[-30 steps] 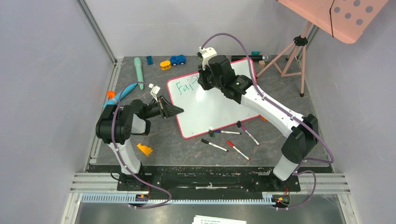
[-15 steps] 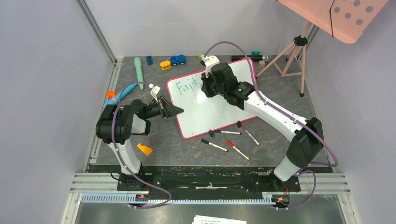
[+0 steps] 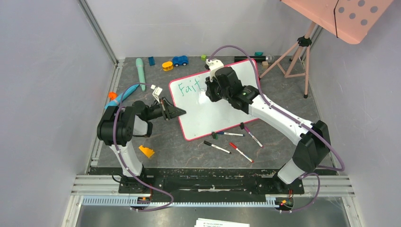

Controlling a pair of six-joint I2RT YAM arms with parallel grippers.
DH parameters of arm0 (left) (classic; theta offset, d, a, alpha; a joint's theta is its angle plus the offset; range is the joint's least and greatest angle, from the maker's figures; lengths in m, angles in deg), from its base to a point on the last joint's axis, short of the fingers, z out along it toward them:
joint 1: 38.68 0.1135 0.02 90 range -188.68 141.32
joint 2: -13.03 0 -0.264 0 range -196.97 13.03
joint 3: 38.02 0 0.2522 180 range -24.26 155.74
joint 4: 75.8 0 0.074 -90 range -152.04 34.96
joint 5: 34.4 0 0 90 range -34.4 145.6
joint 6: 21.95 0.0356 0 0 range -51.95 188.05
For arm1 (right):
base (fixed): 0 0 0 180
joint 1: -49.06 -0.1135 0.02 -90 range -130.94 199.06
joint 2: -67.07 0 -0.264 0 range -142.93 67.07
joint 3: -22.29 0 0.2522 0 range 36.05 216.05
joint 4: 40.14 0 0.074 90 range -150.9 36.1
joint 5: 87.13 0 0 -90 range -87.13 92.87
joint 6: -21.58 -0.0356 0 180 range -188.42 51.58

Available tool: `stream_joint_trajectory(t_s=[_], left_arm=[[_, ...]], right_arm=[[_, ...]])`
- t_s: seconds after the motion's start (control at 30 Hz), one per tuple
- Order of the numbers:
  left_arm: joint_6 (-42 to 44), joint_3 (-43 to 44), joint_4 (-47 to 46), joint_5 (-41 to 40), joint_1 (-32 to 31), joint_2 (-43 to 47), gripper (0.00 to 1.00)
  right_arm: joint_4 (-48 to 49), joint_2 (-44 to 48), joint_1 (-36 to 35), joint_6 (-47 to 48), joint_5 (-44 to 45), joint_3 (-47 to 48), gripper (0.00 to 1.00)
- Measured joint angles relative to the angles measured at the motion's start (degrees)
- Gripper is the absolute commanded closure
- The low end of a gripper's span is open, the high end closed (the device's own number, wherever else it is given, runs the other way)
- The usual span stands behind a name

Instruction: Write a sentence on the whiteboard

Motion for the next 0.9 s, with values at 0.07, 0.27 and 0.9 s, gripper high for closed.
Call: stream_joint_trajectory(t_s=[0.07, 0.27, 0.9], left_arm=[[0.0, 0.0, 0.0, 0.0, 0.0, 0.0, 0.98], [0.02, 0.0, -0.11, 0.11, -0.02, 0.0, 0.98], [0.02, 0.0, -0.15, 0.24, -0.02, 0.0, 0.98]], right_arm=[[-0.31, 0.0, 0.0, 0.02, 0.13, 0.22, 1.0], [-1.46, -1.03, 0.07, 0.07, 1.75, 3.08, 1.0], [-1.79, -1.44, 1.09, 0.9, 2.23, 7.19, 1.0]])
